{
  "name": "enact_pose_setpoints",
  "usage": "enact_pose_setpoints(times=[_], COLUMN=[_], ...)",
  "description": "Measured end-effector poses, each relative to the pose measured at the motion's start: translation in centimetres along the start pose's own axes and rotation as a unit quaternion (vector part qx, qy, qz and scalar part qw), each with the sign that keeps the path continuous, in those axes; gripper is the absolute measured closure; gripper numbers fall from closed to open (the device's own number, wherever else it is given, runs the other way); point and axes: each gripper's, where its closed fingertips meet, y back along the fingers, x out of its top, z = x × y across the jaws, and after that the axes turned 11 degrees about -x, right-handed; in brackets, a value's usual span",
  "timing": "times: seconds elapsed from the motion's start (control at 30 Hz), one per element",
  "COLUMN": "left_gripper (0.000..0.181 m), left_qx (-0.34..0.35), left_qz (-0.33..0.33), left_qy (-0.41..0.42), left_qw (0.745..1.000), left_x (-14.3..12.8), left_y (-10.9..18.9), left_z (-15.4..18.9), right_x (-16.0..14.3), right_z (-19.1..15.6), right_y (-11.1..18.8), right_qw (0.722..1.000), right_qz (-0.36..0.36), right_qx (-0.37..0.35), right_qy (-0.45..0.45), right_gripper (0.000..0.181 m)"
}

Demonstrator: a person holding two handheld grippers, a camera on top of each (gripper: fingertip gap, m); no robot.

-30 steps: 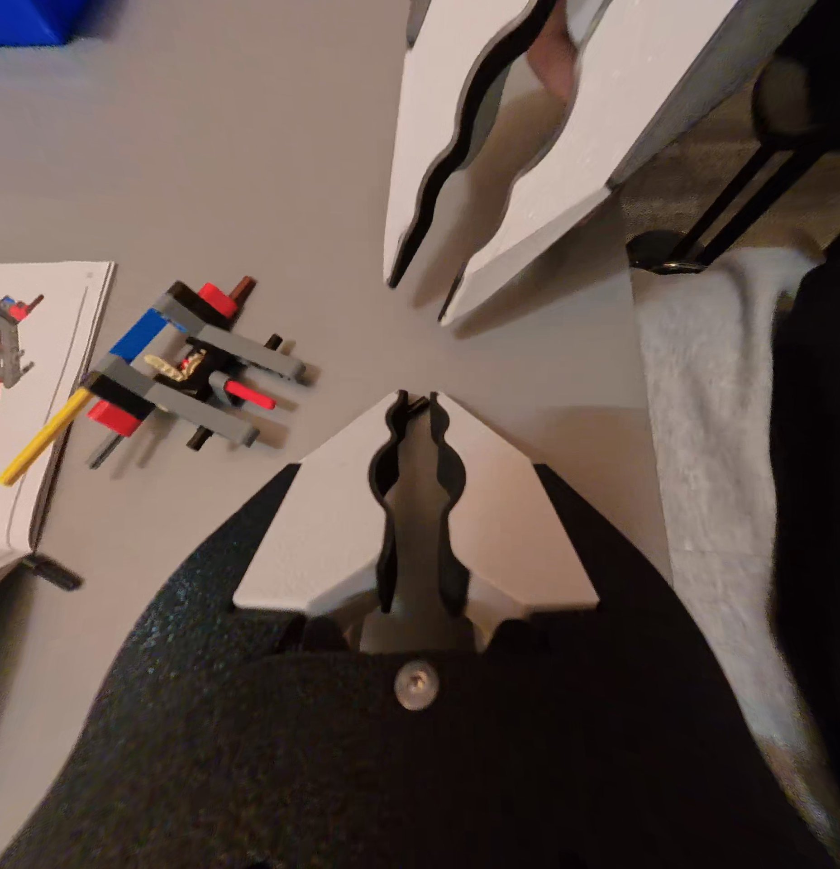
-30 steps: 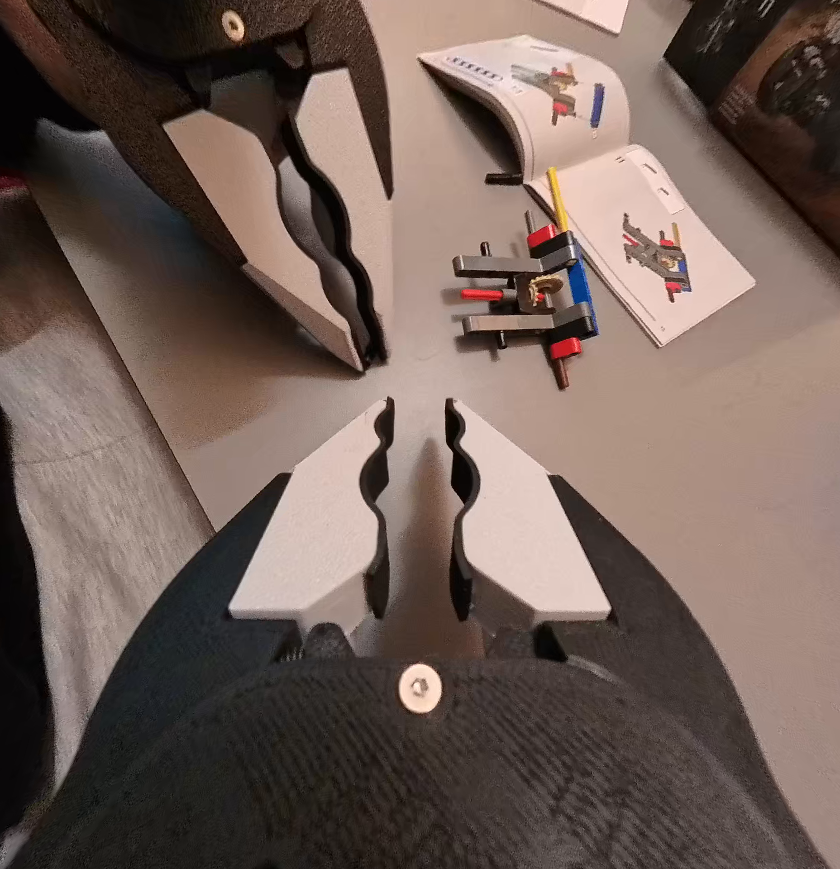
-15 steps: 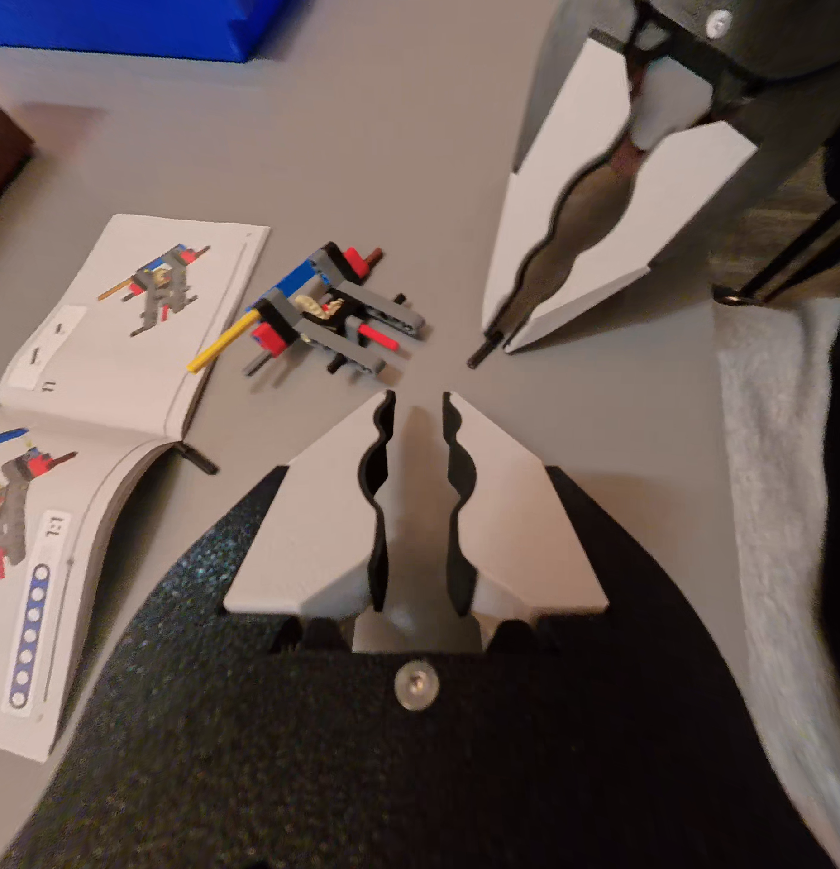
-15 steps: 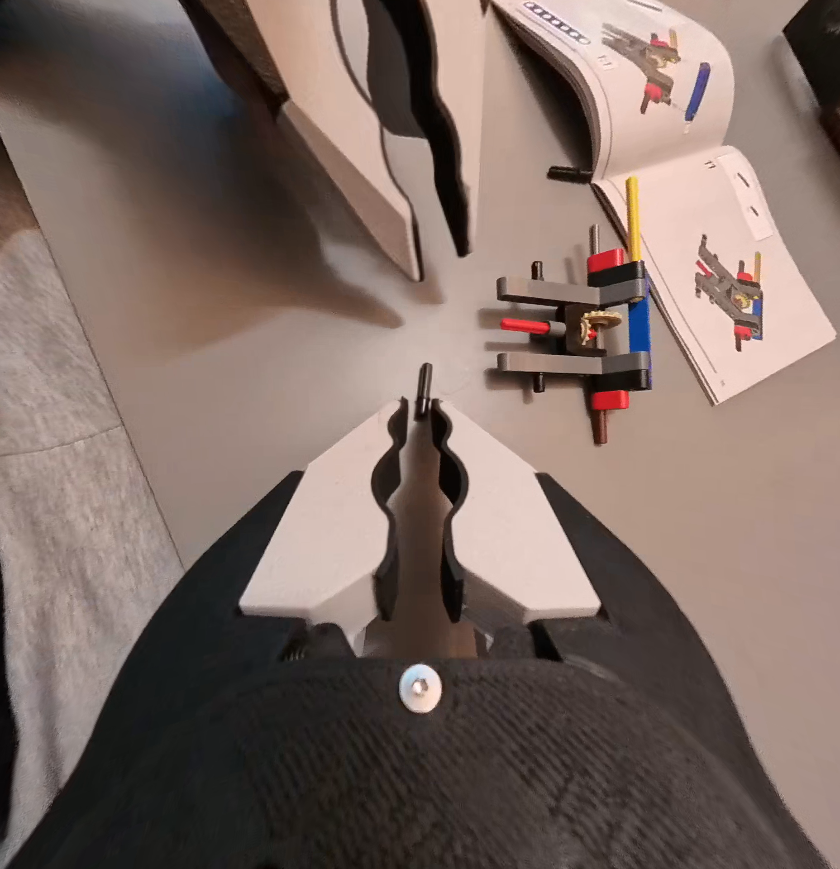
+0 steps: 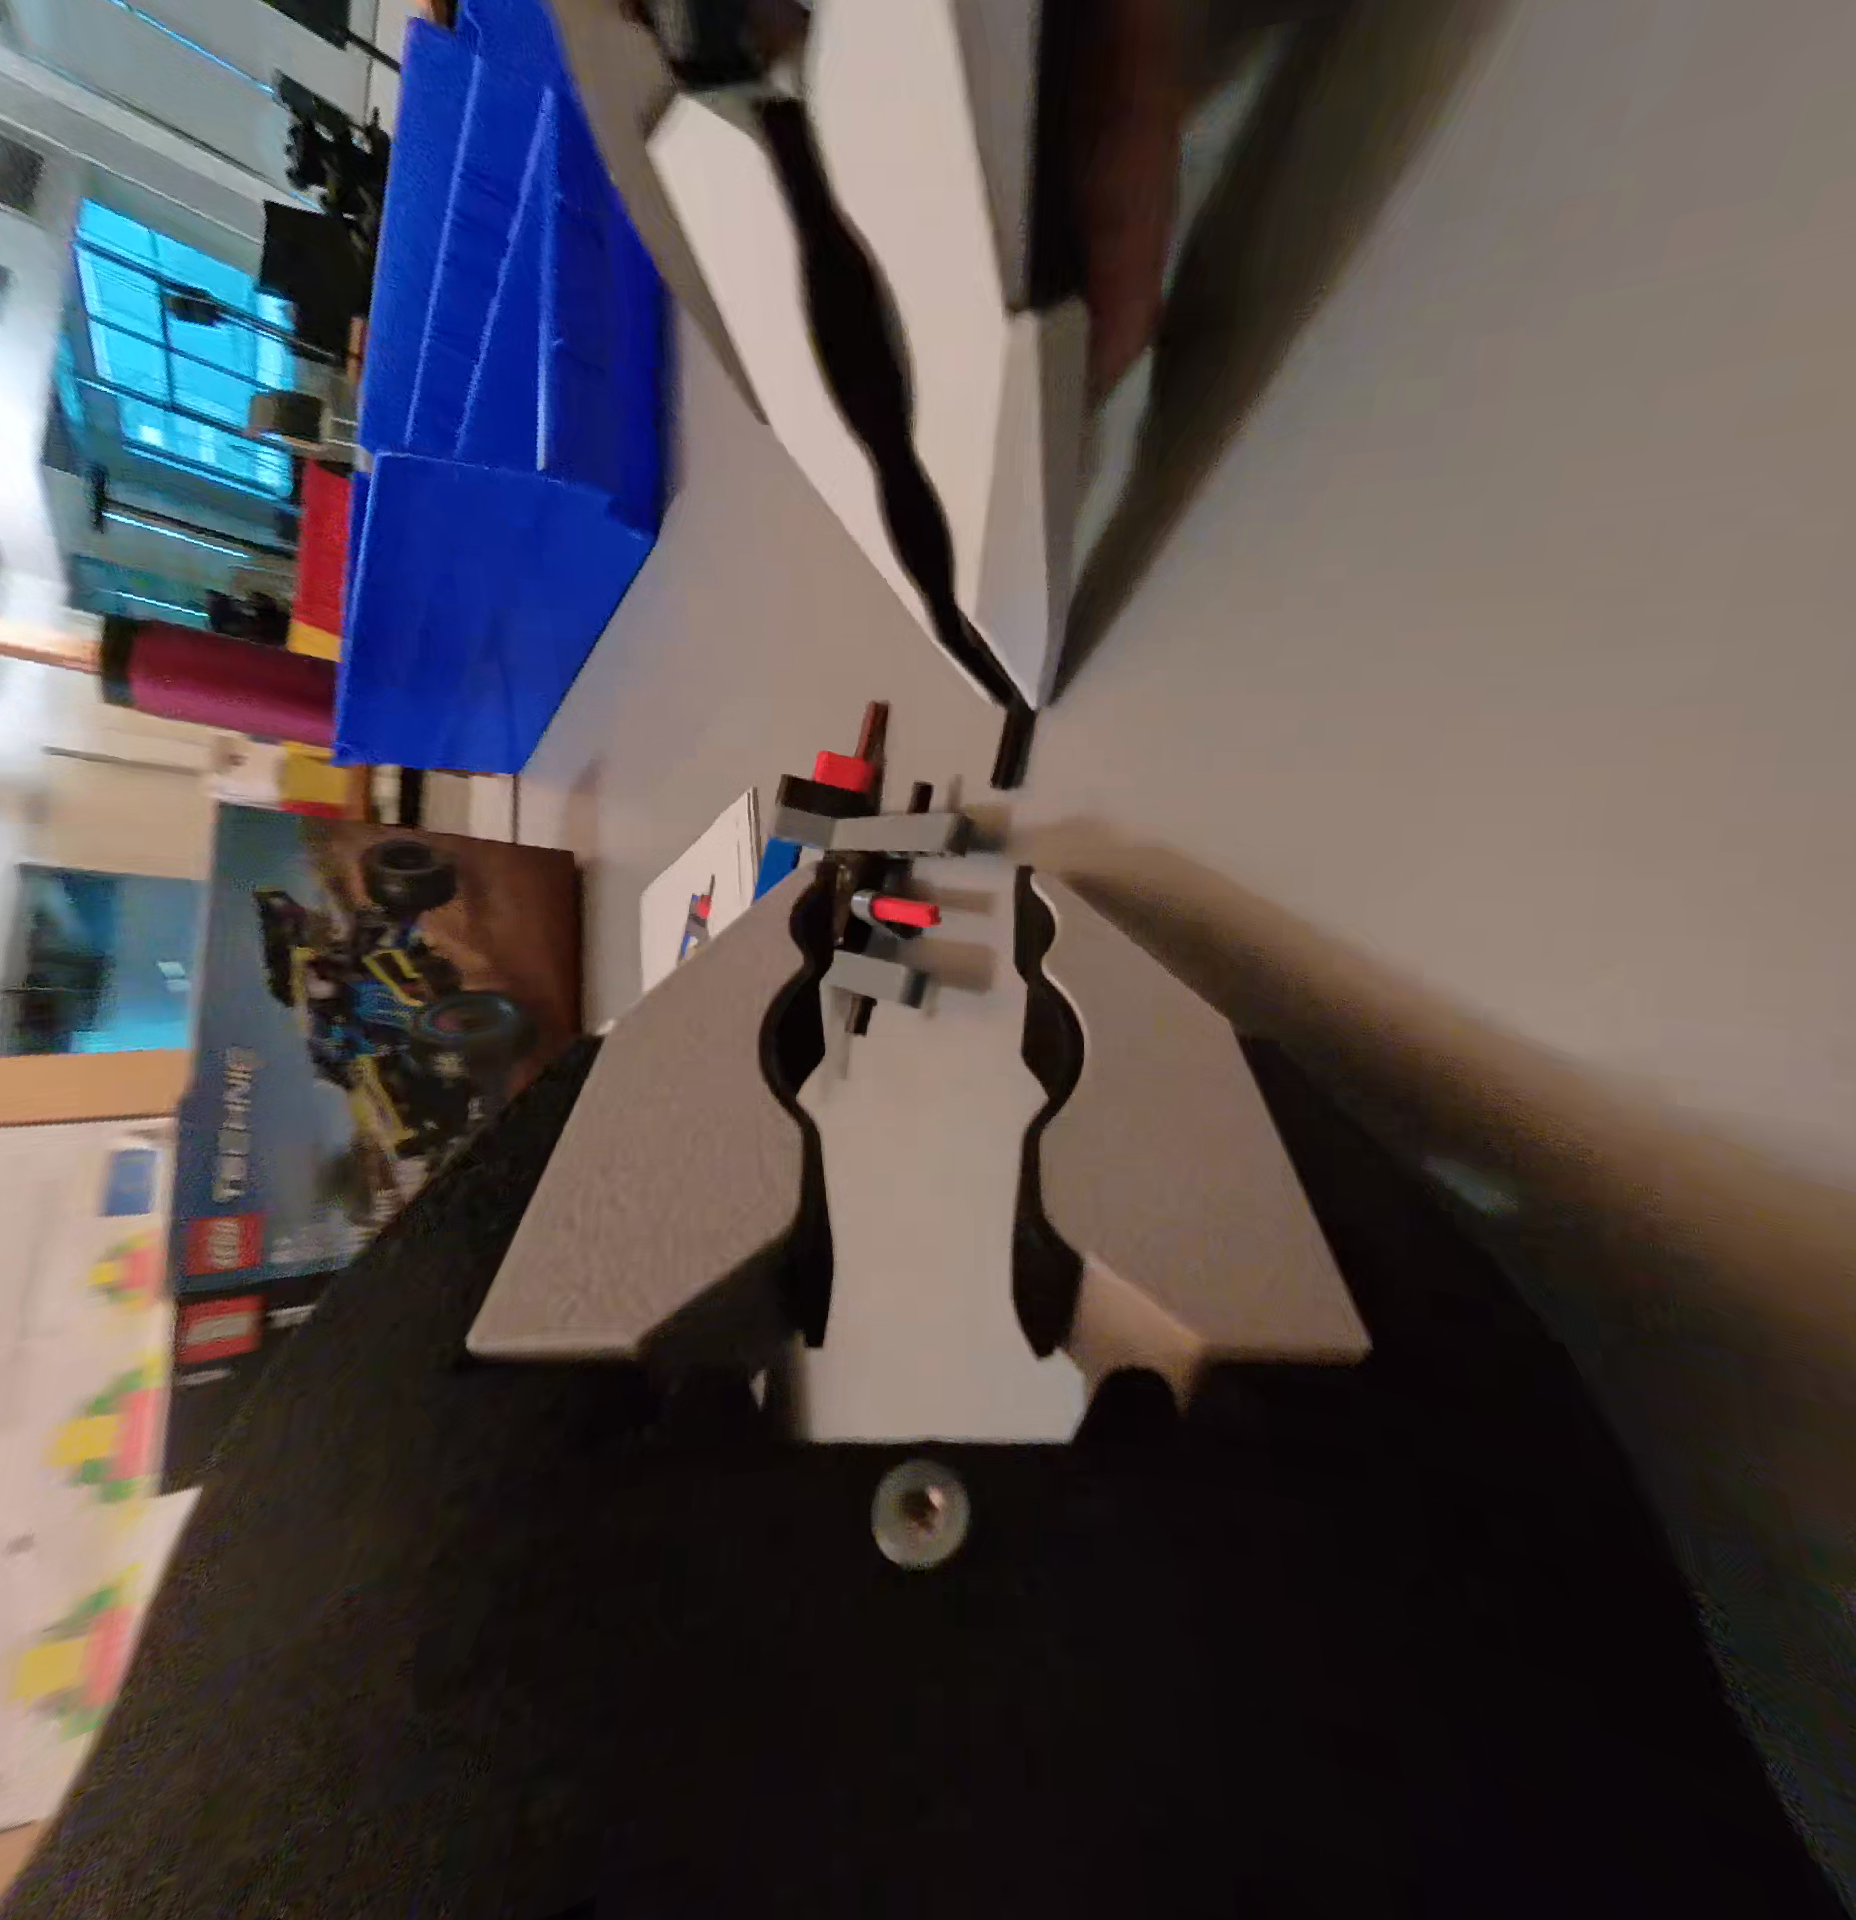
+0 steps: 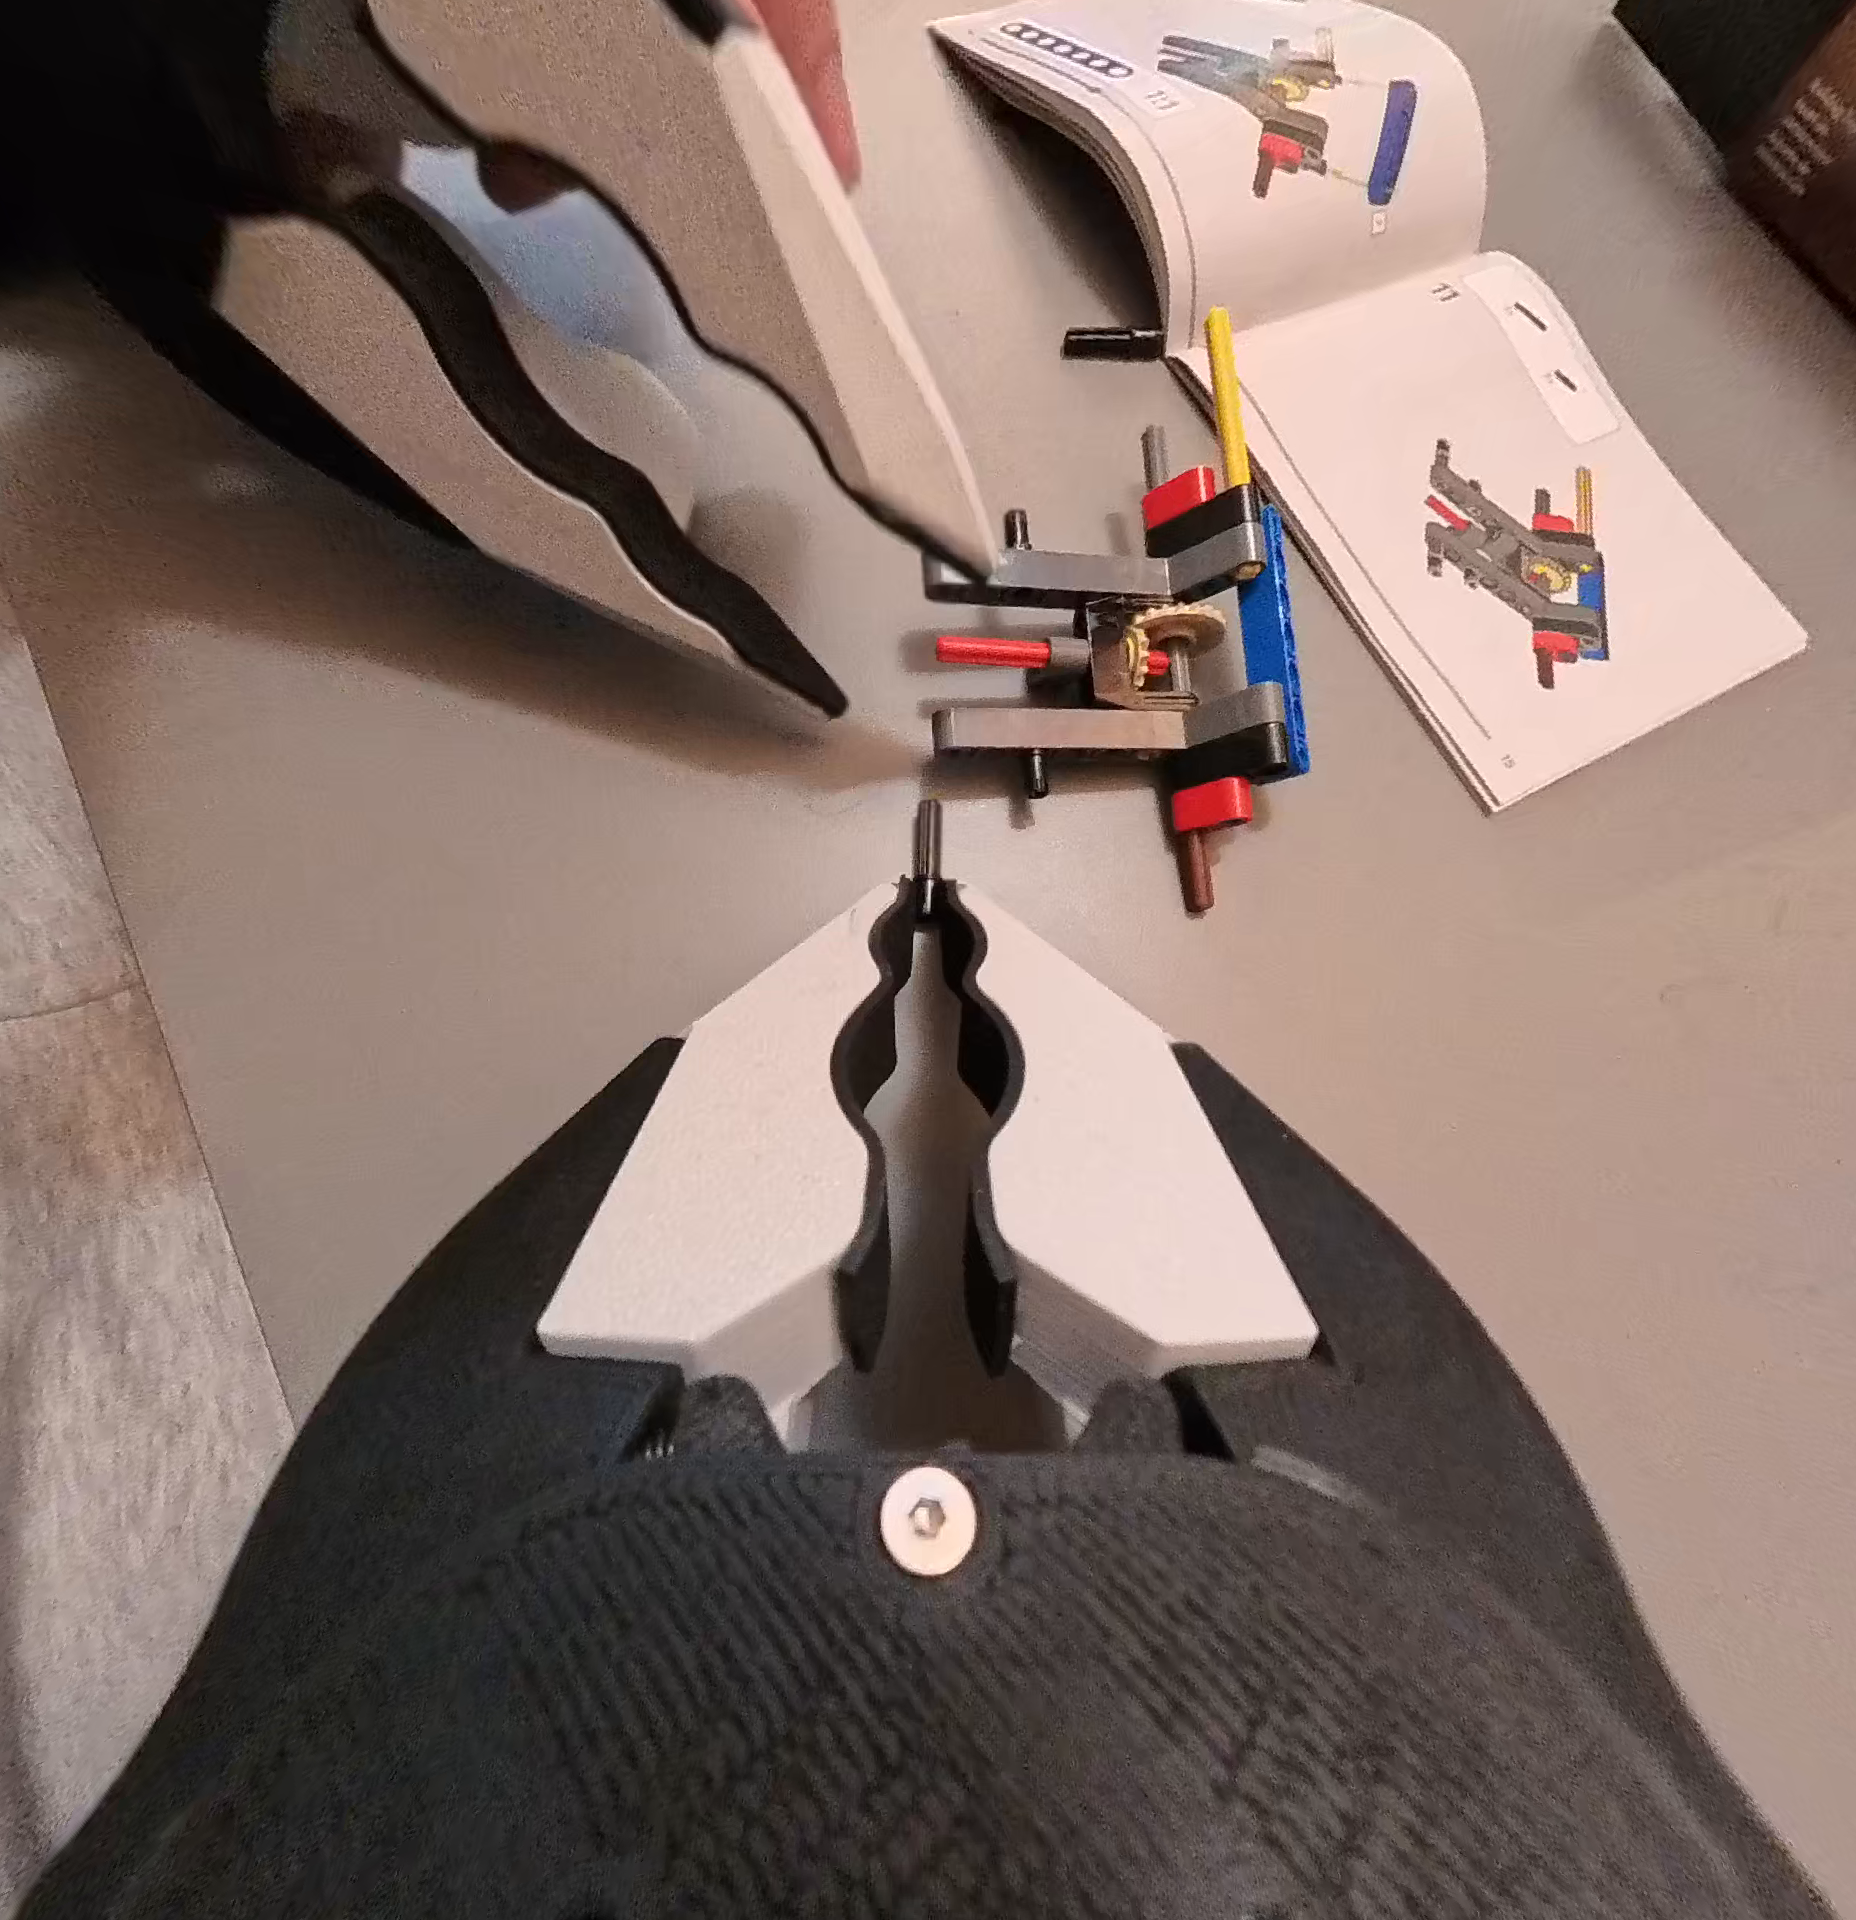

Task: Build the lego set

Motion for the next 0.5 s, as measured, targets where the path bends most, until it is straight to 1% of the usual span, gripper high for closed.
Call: enact_pose_setpoints(times=[0.03,0.07,0.17,0.23,0.3,0.37,0.5], left_gripper=[0.150,0.155,0.157,0.157,0.164,0.172,0.174], left_qx=[0.010,0.020,0.044,0.047,0.049,0.048,0.063], left_qz=[-0.019,-0.031,-0.049,-0.057,-0.068,-0.077,-0.085], left_qy=[-0.025,-0.047,-0.092,-0.114,-0.132,-0.142,-0.127], left_qw=[0.999,0.998,0.994,0.991,0.988,0.986,0.986], left_x=[-0.3,-0.4,-0.1,0.1,0.2,0.1,-0.1], left_y=[-0.4,-0.7,-1.2,-1.5,-1.9,-2.3,-2.7], left_z=[0.1,0.2,-0.1,-0.2,-0.2,-0.2,-0.6], right_x=[0.0,0.0,0.0,0.0,0.0,0.0,0.0], right_z=[0.0,0.0,0.0,0.0,0.0,0.0,0.0], right_y=[0.0,0.0,0.0,0.0,0.0,0.0,-0.1], right_qw=[1.000,1.000,1.000,1.000,1.000,1.000,1.000], right_qz=[0.002,0.004,0.007,0.005,0.004,0.003,0.002], right_qx=[0.002,0.002,0.002,0.012,0.018,0.020,0.019], right_qy=[0.006,0.013,0.022,0.014,0.010,0.007,0.005], right_gripper=[0.179,0.179,0.179,0.179,0.179,0.179,0.179])
